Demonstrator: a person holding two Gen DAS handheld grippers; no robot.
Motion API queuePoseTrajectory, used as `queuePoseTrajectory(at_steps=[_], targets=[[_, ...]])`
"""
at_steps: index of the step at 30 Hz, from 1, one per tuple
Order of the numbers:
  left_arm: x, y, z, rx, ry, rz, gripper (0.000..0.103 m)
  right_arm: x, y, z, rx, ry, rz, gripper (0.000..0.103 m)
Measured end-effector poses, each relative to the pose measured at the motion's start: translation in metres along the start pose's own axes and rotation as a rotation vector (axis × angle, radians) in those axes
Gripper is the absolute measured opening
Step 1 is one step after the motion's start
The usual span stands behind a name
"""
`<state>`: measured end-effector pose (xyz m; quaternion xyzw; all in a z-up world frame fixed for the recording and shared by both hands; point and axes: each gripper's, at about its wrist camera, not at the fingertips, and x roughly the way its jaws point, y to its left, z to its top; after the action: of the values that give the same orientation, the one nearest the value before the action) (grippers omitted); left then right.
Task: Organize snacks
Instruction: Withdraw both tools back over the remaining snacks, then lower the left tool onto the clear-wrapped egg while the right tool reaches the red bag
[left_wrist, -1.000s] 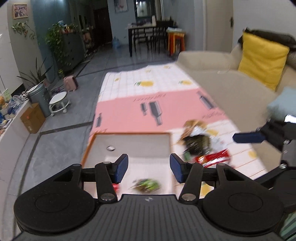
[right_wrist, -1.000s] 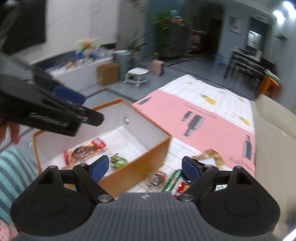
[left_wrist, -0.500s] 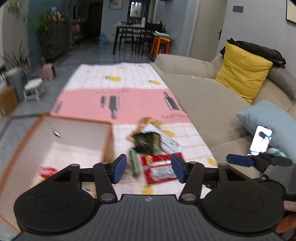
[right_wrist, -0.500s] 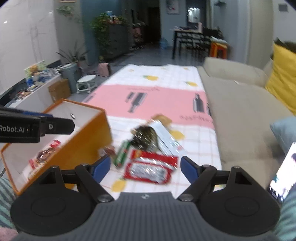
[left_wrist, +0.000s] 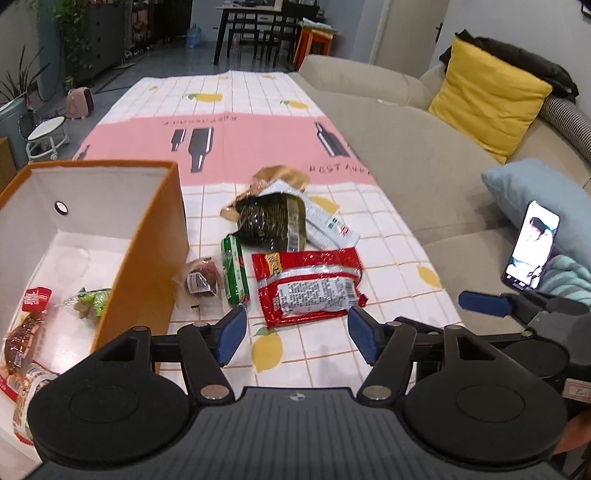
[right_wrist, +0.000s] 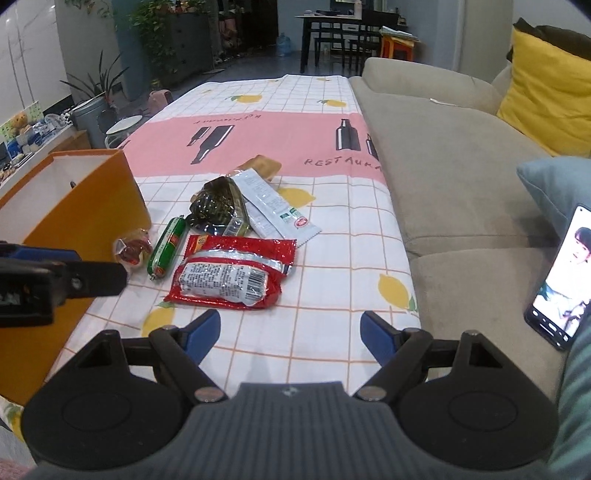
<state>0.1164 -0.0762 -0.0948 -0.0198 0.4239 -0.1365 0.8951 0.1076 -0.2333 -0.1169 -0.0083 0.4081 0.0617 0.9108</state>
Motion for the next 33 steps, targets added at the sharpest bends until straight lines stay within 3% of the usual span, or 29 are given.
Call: queuePoseTrajectory(at_steps=[11,21,25,29,31,33], targets=[[0.028,0.007,0.007,0.085,0.036,0.088,0.068,0.036,0.020,0.001,-0.139,0.046,0.052,0.080],[0.057,-0.007,0.004,0.380,0.045,0.288,0.063,0.068,0.029,0.012,-0.229,0.048,0.058,0.079],[0.073,-0.013,0.000,0.451,0.058,0.346,0.063,0.080,0.033,0.011,-0.268,0.056,0.051,0.079],[0.085,-0.014,-0.003,0.490,0.080,0.373,0.058,0.088,0.033,0.008,-0.285,0.071,0.045,0.067],[0.087,-0.012,-0.003,0.488,0.081,0.380,0.049,0.088,0.032,0.008,-0.274,0.068,0.056,0.060],[0.089,-0.007,0.000,0.463,0.093,0.381,0.034,0.088,0.032,0.008,-0.273,0.065,0.072,0.049]])
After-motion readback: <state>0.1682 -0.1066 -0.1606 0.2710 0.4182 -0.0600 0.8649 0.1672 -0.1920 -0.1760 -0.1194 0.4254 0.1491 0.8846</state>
